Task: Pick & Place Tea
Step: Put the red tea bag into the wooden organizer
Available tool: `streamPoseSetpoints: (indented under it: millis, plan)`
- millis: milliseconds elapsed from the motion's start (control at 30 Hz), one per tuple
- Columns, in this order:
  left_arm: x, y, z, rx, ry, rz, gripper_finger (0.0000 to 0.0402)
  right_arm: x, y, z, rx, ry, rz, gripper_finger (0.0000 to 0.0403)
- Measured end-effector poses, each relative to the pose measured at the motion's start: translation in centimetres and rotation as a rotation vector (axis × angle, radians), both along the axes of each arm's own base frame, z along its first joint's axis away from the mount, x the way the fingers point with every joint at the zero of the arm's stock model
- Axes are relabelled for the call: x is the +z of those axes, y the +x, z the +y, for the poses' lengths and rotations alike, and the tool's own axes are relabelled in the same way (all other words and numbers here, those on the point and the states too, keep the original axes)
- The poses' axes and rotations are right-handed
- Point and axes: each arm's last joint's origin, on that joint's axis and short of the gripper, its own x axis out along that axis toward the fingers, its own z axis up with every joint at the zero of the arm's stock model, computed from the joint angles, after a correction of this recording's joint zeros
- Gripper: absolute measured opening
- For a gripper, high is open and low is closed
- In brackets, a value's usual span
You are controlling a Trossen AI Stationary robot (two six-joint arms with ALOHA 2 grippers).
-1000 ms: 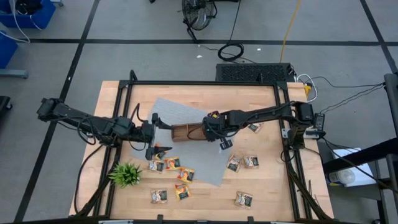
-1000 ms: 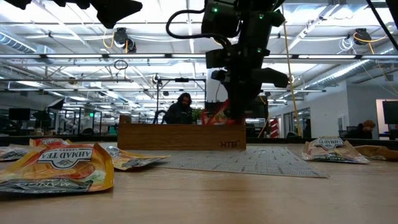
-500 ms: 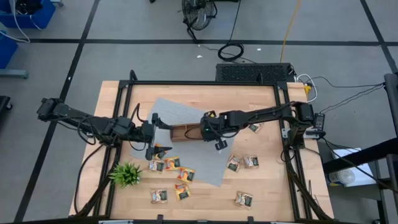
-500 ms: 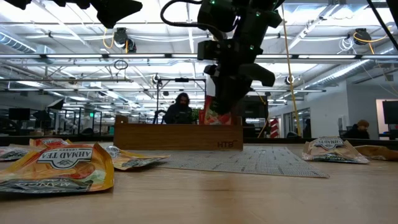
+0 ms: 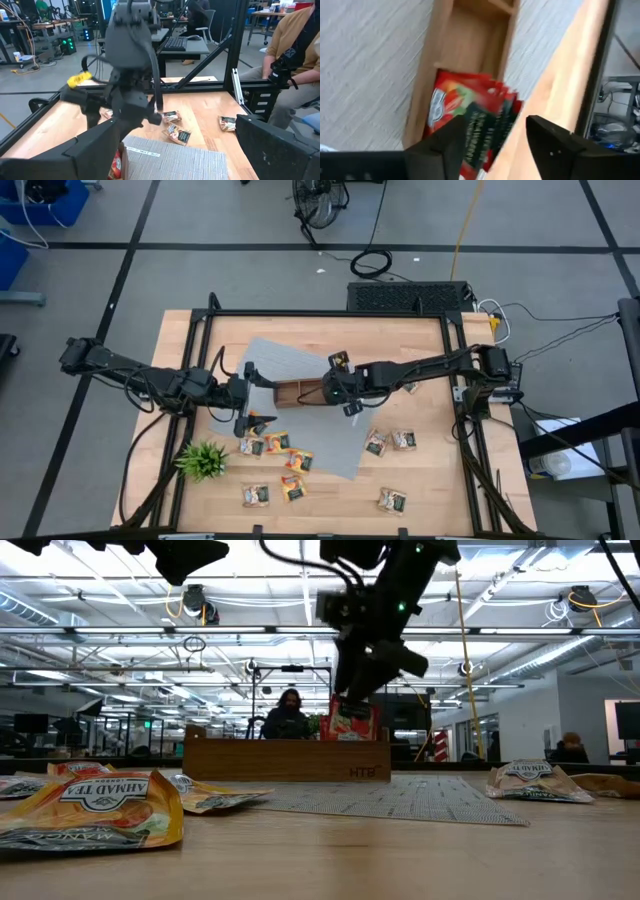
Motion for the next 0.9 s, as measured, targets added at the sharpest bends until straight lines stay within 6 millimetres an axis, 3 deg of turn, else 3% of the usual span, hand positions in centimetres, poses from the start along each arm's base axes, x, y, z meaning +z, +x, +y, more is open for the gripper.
streamPoseSetpoints:
  millis: [133, 233, 333, 433, 467, 633, 900]
  plan:
    - [0.0, 0.0, 0.0, 0.0, 0.0, 0.0, 0.039, 1.6, -0.5, 0.5, -0.006, 0.042, -0.072, 0.0221]
    - [0.0, 0.0, 0.0, 0.0, 0.001, 0.0, 0.039, 2.4, -0.9, 1.0, 0.002, 0.19, -0.101, 0.0211]
    - [0.0, 0.0, 0.0, 0.0, 0.002, 0.002, 0.039, 2.0, -1.1, 1.3, 0.03, 0.323, -0.082, 0.0147]
    - [0.0, 0.0, 0.0, 0.0, 0.002, 0.004, 0.039, 0.5, -1.4, 1.1, 0.06, 0.297, -0.062, 0.0037]
    - [0.0, 0.0, 0.0, 0.0, 0.003, 0.004, 0.039, 0.0, -1.5, 0.9, 0.064, 0.271, -0.072, 0.002]
    - [-0.1, 0.0, 0.0, 0.0, 0.003, 0.005, 0.039, -2.0, -1.7, 0.0, 0.058, 0.167, -0.128, 0.0002]
    - [-0.1, 0.0, 0.0, 0.0, 0.003, 0.005, 0.039, -3.2, -2.0, -0.8, 0.051, 0.201, -0.151, 0.0]
